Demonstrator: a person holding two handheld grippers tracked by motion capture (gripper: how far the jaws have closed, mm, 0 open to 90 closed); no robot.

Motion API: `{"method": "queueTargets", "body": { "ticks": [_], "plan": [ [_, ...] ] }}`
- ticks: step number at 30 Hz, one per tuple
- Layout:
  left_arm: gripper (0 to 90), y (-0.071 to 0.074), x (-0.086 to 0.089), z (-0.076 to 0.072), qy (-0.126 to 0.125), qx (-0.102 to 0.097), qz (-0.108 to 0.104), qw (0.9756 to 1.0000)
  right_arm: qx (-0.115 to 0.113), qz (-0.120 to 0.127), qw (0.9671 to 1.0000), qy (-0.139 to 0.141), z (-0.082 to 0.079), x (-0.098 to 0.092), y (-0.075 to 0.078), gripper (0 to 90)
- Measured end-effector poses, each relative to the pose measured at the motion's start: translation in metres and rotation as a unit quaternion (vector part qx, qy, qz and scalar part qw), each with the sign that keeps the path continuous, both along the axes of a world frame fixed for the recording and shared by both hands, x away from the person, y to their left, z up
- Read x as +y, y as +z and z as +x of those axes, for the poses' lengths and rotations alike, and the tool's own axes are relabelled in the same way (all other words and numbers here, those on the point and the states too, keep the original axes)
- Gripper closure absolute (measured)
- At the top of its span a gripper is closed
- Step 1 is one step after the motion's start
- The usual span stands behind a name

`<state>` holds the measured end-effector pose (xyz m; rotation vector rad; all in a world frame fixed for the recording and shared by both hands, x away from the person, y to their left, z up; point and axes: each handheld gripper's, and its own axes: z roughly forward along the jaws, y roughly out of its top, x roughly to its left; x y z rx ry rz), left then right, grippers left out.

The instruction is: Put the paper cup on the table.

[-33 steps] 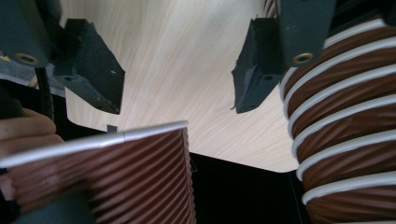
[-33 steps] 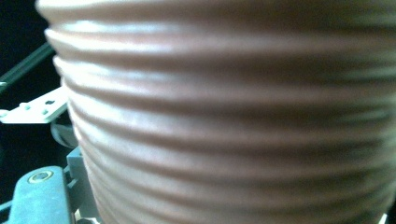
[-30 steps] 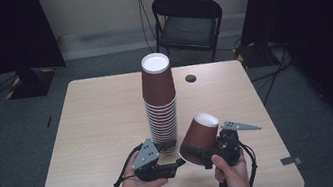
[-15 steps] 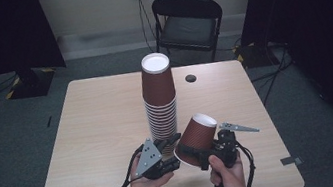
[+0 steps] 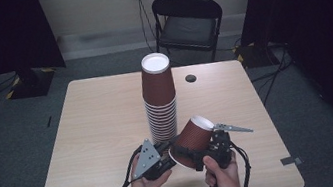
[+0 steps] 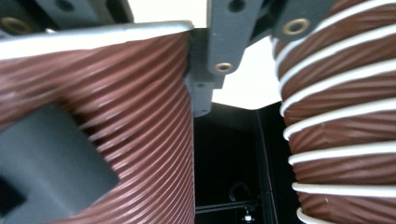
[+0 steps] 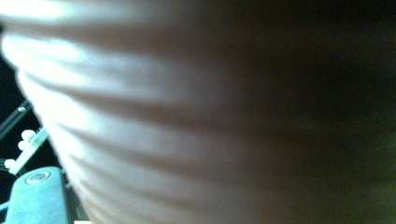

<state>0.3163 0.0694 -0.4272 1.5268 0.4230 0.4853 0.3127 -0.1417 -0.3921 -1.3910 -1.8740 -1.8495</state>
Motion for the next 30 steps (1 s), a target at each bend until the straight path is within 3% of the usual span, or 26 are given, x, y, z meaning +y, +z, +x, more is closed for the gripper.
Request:
{"method": "queueTargets", "body": {
  "ticks": [4, 14, 22, 26, 30],
  "plan": [
    [79.1, 0.0, 0.002, 0.001, -0.001, -0.012, 0.008, 0.9999, 0.002, 0.004, 1.0, 0.001, 0.001, 0.0, -0.001, 10.3],
    [81.6, -0.001, 0.003, 0.001, -0.002, -0.002, 0.0, 1.0, 0.015, 0.035, 0.9992, 0.014, 0.005, -0.003, -0.006, 9.8],
    [82.5, -0.003, 0.004, 0.002, -0.007, -0.01, -0.01, 0.9999, 0.017, 0.043, 0.9988, 0.016, 0.007, -0.004, -0.006, 9.6],
    [83.2, -0.005, 0.004, 0.001, -0.005, -0.016, -0.003, 0.9999, 0.006, 0.048, 0.9988, 0.007, 0.007, -0.007, -0.006, 11.0],
    [83.3, -0.007, 0.004, 0.001, -0.011, -0.006, -0.002, 0.9999, -0.017, 0.055, 0.9983, -0.006, 0.008, -0.017, -0.002, 13.6]
  ]
}}
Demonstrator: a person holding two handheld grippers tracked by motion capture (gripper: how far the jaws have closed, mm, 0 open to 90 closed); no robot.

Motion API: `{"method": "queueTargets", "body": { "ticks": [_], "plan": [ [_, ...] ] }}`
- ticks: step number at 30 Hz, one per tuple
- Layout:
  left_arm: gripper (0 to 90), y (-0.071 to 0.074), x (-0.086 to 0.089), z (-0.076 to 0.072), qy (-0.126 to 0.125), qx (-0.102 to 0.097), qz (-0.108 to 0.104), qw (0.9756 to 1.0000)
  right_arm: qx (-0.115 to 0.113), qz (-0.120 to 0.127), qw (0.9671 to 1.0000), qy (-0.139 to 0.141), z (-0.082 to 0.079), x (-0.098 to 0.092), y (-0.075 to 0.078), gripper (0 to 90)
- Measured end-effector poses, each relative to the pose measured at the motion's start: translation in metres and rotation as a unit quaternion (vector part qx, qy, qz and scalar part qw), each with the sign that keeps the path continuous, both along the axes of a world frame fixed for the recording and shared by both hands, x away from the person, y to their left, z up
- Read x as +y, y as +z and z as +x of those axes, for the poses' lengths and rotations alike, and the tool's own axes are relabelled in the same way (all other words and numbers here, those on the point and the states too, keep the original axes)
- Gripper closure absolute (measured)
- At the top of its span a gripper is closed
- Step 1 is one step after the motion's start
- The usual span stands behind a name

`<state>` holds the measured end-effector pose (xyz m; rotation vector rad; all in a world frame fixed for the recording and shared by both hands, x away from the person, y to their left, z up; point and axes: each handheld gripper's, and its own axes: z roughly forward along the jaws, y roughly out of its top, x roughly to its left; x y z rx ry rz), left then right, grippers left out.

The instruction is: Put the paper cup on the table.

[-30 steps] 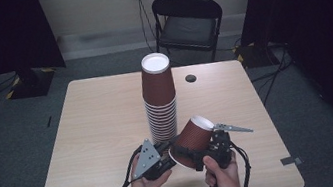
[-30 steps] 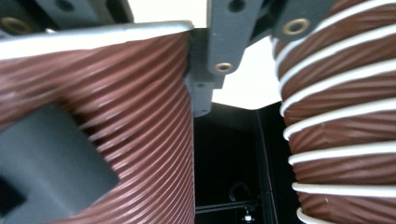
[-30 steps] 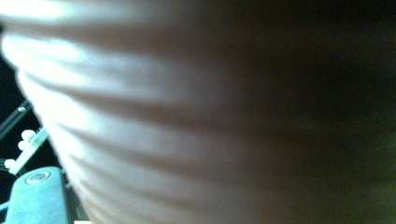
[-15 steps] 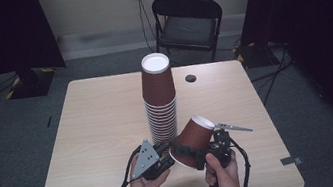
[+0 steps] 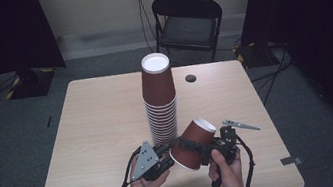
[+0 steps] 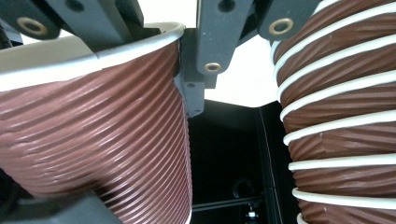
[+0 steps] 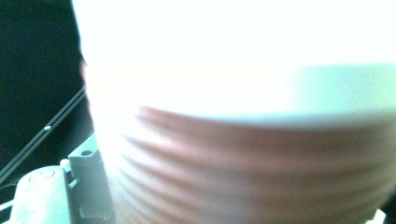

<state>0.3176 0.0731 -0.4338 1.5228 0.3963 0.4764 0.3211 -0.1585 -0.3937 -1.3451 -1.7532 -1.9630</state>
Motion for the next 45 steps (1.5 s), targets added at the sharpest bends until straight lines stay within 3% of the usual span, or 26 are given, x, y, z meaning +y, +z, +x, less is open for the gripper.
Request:
{"method": "queueTargets", "body": {
  "ticks": [6, 8, 11, 16, 18, 19, 26, 29, 36, 38, 39, 41, 45],
  "plan": [
    [83.2, -0.002, 0.001, -0.002, -0.007, 0.011, 0.006, 0.9999, -0.006, 0.013, 0.9999, -0.006, 0.003, -0.01, 0.005, 12.9],
    [83.1, -0.002, 0.002, -0.001, -0.015, 0.029, 0.006, 0.9994, -0.014, 0.018, 0.9997, -0.007, 0.004, -0.014, 0.007, 12.9],
    [83.0, -0.002, 0.003, -0.001, -0.023, 0.039, 0.008, 0.999, -0.027, 0.02, 0.9994, -0.013, 0.004, -0.016, 0.008, 13.0],
    [82.9, -0.001, 0.007, -0.002, -0.038, 0.053, 0.018, 0.9977, -0.028, 0.027, 0.999, -0.02, 0.006, -0.022, 0.01, 12.9],
    [82.9, 0.0, 0.009, -0.003, -0.044, 0.07, 0.029, 0.9961, -0.031, 0.028, 0.9989, -0.022, 0.006, -0.023, 0.01, 12.9],
    [82.9, 0.001, 0.011, -0.002, -0.049, 0.09, 0.036, 0.9941, -0.033, 0.023, 0.9989, -0.025, 0.007, -0.024, 0.011, 12.7],
    [83.0, 0.008, 0.015, 0.0, -0.055, 0.112, 0.069, 0.9898, -0.031, 0.021, 0.9989, -0.027, 0.009, -0.026, 0.008, 12.8],
    [83.0, 0.008, 0.02, 0.001, -0.052, 0.124, 0.068, 0.9886, -0.032, 0.02, 0.9989, -0.029, 0.009, -0.027, 0.008, 12.9],
    [83.1, 0.007, 0.022, 0.002, -0.061, 0.152, 0.096, 0.9819, -0.048, -0.017, 0.9983, -0.029, 0.009, -0.027, 0.009, 14.1],
    [83.1, 0.007, 0.024, 0.004, -0.064, 0.16, 0.098, 0.9802, -0.052, -0.028, 0.9978, -0.028, 0.008, -0.027, 0.009, 13.7],
    [82.7, 0.007, 0.025, 0.005, -0.064, 0.164, 0.093, 0.98, -0.049, -0.046, 0.9973, -0.028, 0.008, -0.027, 0.008, 13.4],
    [82.7, 0.007, 0.027, 0.008, -0.068, 0.175, 0.09, 0.9781, -0.052, -0.05, 0.997, -0.028, 0.008, -0.027, 0.008, 13.6],
    [82.8, 0.007, 0.032, 0.012, -0.072, 0.192, 0.105, 0.9731, -0.076, -0.084, 0.993, -0.031, 0.005, -0.03, 0.007, 14.7]
  ]
}}
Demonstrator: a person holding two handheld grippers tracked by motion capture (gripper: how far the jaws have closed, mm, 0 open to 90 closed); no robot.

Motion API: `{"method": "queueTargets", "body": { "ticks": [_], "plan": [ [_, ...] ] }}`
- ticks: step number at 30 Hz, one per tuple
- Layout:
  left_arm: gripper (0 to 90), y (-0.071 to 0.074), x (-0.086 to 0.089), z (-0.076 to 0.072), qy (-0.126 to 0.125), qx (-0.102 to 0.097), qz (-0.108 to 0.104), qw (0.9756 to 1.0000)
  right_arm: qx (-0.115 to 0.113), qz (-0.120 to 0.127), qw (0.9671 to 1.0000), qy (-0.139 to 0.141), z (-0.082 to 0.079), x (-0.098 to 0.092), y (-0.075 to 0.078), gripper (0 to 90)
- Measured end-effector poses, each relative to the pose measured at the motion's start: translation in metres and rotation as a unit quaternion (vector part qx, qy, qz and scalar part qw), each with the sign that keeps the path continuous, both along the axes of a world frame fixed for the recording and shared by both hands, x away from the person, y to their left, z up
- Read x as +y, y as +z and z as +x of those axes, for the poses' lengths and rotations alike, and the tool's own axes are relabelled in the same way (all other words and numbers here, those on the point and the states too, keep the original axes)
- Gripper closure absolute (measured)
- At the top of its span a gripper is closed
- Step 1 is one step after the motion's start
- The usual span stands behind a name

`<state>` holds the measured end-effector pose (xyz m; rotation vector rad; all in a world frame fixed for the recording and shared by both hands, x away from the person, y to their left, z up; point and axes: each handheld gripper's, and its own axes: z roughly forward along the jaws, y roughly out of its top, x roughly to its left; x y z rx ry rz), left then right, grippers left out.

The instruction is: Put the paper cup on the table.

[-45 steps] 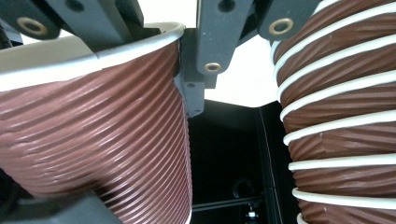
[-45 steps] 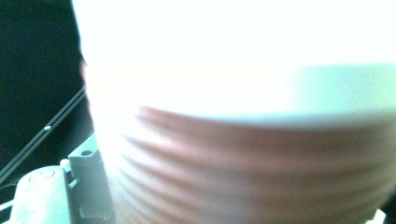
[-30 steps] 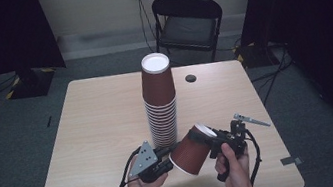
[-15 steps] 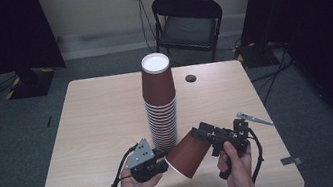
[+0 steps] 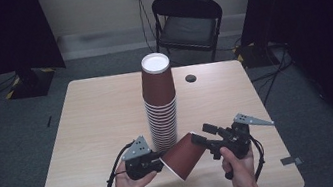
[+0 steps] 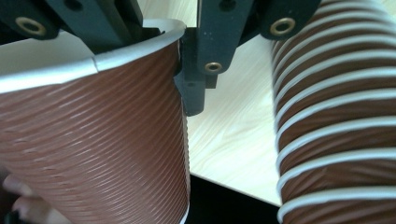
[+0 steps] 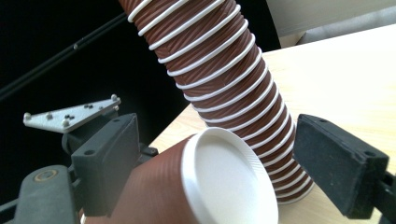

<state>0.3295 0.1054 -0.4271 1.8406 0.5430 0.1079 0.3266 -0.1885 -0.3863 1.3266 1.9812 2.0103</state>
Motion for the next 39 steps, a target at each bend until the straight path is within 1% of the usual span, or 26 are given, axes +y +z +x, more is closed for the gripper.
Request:
{"method": "queueTargets", "body": {
  "ticks": [4, 5, 6, 7, 8, 9, 10, 11, 13, 15, 16, 20, 22, 23, 24, 26, 27, 28, 31, 32, 33, 34, 35, 36, 38, 39],
  "plan": [
    [83.0, 0.004, 0.002, 0.002, -0.01, 0.007, 0.047, 0.9988, -0.009, -0.011, 0.9998, 0.012, -0.001, -0.001, 0.0, 17.7],
    [83.1, 0.004, 0.002, 0.003, -0.019, 0.018, 0.06, 0.9979, -0.014, -0.026, 0.9994, 0.019, -0.001, 0.0, 0.0, 17.8],
    [83.2, 0.005, 0.002, 0.004, -0.02, 0.021, 0.063, 0.9976, -0.014, -0.032, 0.9991, 0.024, -0.001, 0.0, 0.0, 16.5],
    [83.3, 0.004, 0.004, 0.005, -0.026, 0.036, 0.07, 0.9965, -0.014, -0.043, 0.9984, 0.034, -0.001, 0.001, 0.0, 16.1],
    [83.3, 0.004, 0.004, 0.005, -0.026, 0.036, 0.07, 0.9965, -0.014, -0.043, 0.9984, 0.034, -0.001, 0.001, 0.0, 16.1],
    [83.3, 0.003, 0.005, 0.006, -0.026, 0.038, 0.076, 0.996, -0.017, -0.065, 0.9969, 0.042, -0.003, 0.004, 0.0, 16.0],
    [83.3, 0.002, 0.005, 0.007, -0.028, 0.047, 0.081, 0.9952, -0.017, -0.065, 0.9969, 0.042, -0.003, 0.004, 0.0, 16.0],
    [83.3, 0.002, 0.006, 0.007, -0.031, 0.046, 0.09, 0.9944, -0.022, -0.073, 0.996, 0.048, -0.003, 0.005, 0.0, 15.8],
    [83.4, 0.0, 0.006, 0.008, -0.034, 0.049, 0.102, 0.993, -0.034, -0.092, 0.9932, 0.062, -0.006, 0.007, 0.001, 15.5],
    [83.5, -0.001, 0.004, 0.007, -0.031, 0.048, 0.109, 0.9924, -0.045, -0.11, 0.9903, 0.072, -0.008, 0.01, 0.002, 15.0],
    [83.5, -0.001, 0.004, 0.007, -0.037, 0.048, 0.115, 0.9915, -0.049, -0.117, 0.9887, 0.08, -0.009, 0.011, 0.002, 15.0],
    [83.4, -0.003, 0.0, 0.008, -0.048, 0.056, 0.134, 0.9883, -0.066, -0.153, 0.9799, 0.109, -0.012, 0.016, 0.001, 14.7],
    [83.5, -0.002, -0.001, 0.008, -0.054, 0.057, 0.147, 0.986, -0.071, -0.172, 0.9739, 0.129, -0.014, 0.019, 0.0, 14.2],
    [83.5, -0.001, -0.001, 0.009, -0.058, 0.056, 0.147, 0.9859, -0.073, -0.177, 0.9718, 0.138, -0.014, 0.02, 0.0, 14.2],
    [83.5, -0.001, -0.001, 0.009, -0.071, 0.057, 0.143, 0.9855, -0.074, -0.181, 0.9698, 0.146, -0.015, 0.021, -0.001, 14.1],
    [83.6, 0.0, -0.001, 0.01, -0.069, 0.059, 0.143, 0.9855, -0.079, -0.199, 0.963, 0.164, -0.016, 0.023, -0.002, 13.4],
    [83.6, 0.0, 0.0, 0.012, -0.073, 0.061, 0.149, 0.9843, -0.079, -0.207, 0.96, 0.171, -0.016, 0.024, -0.003, 13.3],
    [83.7, 0.0, 0.0, 0.012, -0.073, 0.063, 0.152, 0.9836, -0.084, -0.222, 0.9551, 0.178, -0.017, 0.026, -0.004, 13.4],
    [83.7, -0.001, -0.001, 0.014, -0.084, 0.069, 0.168, 0.9799, -0.095, -0.238, 0.9481, 0.188, -0.02, 0.03, -0.004, 13.4],
    [83.7, 0.0, -0.001, 0.014, -0.086, 0.069, 0.175, 0.9784, -0.102, -0.248, 0.9445, 0.19, -0.02, 0.032, -0.004, 13.3],
    [83.7, 0.0, -0.001, 0.014, -0.088, 0.072, 0.175, 0.978, -0.106, -0.255, 0.9406, 0.198, -0.02, 0.033, -0.004, 13.4],
    [83.8, 0.0, -0.001, 0.015, -0.092, 0.077, 0.178, 0.9767, -0.114, -0.271, 0.933, 0.208, -0.019, 0.037, -0.004, 13.5],
    [83.8, 0.0, -0.002, 0.015, -0.09, 0.078, 0.179, 0.9766, -0.114, -0.271, 0.933, 0.208, -0.019, 0.037, -0.004, 13.5],
    [83.8, 0.001, -0.003, 0.016, -0.095, 0.081, 0.184, 0.975, -0.118, -0.278, 0.9285, 0.216, -0.019, 0.04, -0.004, 13.7],
    [83.8, 0.002, -0.004, 0.018, -0.096, 0.086, 0.18, 0.9751, -0.128, -0.303, 0.9146, 0.235, -0.02, 0.046, -0.004, 13.9],
    [83.8, 0.004, -0.004, 0.019, -0.101, 0.086, 0.187, 0.9734, -0.133, -0.314, 0.9075, 0.244, -0.021, 0.05, -0.005, 14.0]
  ]
}}
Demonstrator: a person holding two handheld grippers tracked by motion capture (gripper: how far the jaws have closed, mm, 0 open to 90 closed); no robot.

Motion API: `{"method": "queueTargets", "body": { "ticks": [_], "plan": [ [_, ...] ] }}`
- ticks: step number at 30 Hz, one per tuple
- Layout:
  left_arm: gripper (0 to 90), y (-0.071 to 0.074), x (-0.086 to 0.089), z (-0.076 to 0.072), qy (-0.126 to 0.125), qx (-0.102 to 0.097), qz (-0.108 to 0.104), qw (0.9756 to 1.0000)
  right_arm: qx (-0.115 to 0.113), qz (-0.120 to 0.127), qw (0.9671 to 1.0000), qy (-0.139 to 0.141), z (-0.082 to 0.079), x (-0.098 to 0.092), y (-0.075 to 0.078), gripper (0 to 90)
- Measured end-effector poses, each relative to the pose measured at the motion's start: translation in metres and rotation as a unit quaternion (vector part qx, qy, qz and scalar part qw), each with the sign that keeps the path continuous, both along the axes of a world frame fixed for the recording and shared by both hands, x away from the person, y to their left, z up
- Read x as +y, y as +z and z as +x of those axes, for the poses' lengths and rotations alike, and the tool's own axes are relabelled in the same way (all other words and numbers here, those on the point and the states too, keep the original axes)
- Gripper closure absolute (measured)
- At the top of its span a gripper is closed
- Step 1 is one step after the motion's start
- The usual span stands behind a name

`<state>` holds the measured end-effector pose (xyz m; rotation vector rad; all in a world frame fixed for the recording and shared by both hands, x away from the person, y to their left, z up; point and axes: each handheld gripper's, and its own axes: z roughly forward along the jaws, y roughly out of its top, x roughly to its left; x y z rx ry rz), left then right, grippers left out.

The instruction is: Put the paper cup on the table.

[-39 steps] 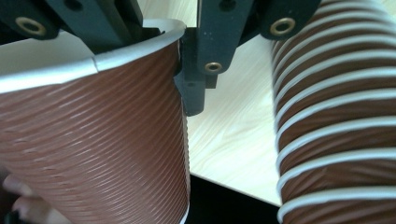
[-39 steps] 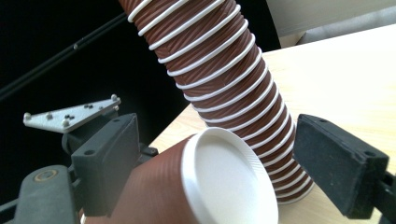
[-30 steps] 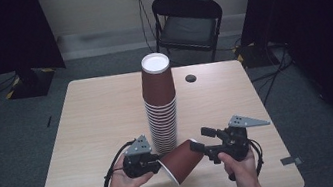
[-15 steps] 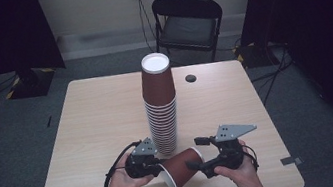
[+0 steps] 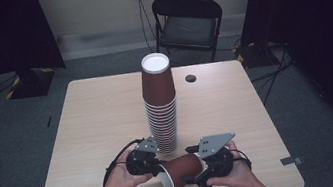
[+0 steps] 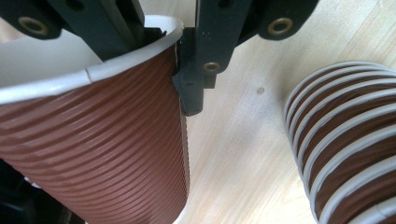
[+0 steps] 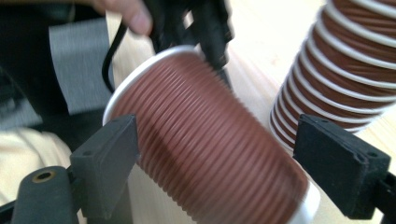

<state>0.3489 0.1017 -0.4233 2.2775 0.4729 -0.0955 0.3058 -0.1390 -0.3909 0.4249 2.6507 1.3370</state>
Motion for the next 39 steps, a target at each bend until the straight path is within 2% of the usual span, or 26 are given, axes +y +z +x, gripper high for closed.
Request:
{"method": "queueTargets", "body": {
  "ticks": [3, 5, 9, 11, 13, 14, 15, 17, 20, 24, 30, 32, 33, 37, 39],
  "plan": [
    [84.0, 0.004, -0.001, 0.002, 0.002, 0.003, -0.001, 1.0, -0.019, -0.035, 0.9991, 0.014, 0.0, 0.007, -0.001, 12.6],
    [84.2, 0.005, -0.001, 0.004, 0.001, 0.007, 0.003, 1.0, -0.026, -0.043, 0.9985, 0.024, -0.001, 0.009, 0.0, 13.8],
    [84.4, 0.006, -0.001, 0.005, 0.007, 0.02, -0.008, 0.9997, -0.048, -0.068, 0.9958, 0.037, -0.003, 0.012, 0.002, 11.4],
    [84.6, 0.006, 0.0, 0.008, 0.0, 0.027, -0.007, 0.9996, -0.056, -0.077, 0.9944, 0.044, -0.003, 0.013, 0.002, 9.9],
    [84.7, 0.007, 0.0, 0.01, 0.004, 0.037, -0.005, 0.9993, -0.063, -0.089, 0.9927, 0.05, -0.004, 0.015, 0.001, 9.0],
    [84.8, 0.006, 0.0, 0.011, 0.001, 0.043, -0.014, 0.999, -0.073, -0.1, 0.9909, 0.052, -0.006, 0.017, 0.0, 8.6],
    [84.8, 0.006, 0.0, 0.012, 0.002, 0.047, -0.014, 0.9988, -0.079, -0.105, 0.99, 0.053, -0.006, 0.018, -0.001, 8.4],
    [85.0, 0.007, -0.001, 0.013, 0.009, 0.046, -0.01, 0.9989, -0.082, -0.107, 0.9893, 0.057, -0.007, 0.02, -0.002, 8.3],
    [85.7, 0.009, -0.003, 0.014, 0.007, 0.063, -0.037, 0.9973, -0.088, -0.11, 0.988, 0.064, -0.008, 0.024, -0.005, 8.1],
    [86.6, 0.012, -0.008, 0.013, 0.009, 0.054, -0.031, 0.998, -0.096, -0.123, 0.9861, 0.058, -0.01, 0.031, -0.011, 8.3],
    [86.7, 0.014, -0.008, 0.013, 0.033, 0.065, -0.047, 0.9963, -0.1, -0.115, 0.9871, 0.049, -0.007, 0.033, -0.012, 8.0],
    [86.2, 0.014, -0.009, 0.014, 0.04, 0.067, -0.047, 0.9958, -0.103, -0.119, 0.9864, 0.047, -0.006, 0.035, -0.013, 7.9],
    [86.1, 0.015, -0.009, 0.013, 0.049, 0.063, -0.039, 0.996, -0.1, -0.117, 0.9871, 0.044, -0.006, 0.035, -0.013, 7.9],
    [85.2, 0.014, -0.01, 0.015, 0.054, 0.071, -0.059, 0.9942, -0.095, -0.112, 0.9885, 0.037, -0.005, 0.036, -0.016, 7.9],
    [84.5, 0.014, -0.011, 0.016, 0.054, 0.069, -0.059, 0.9944, -0.103, -0.112, 0.988, 0.029, -0.005, 0.038, -0.018, 7.7]
  ]
}}
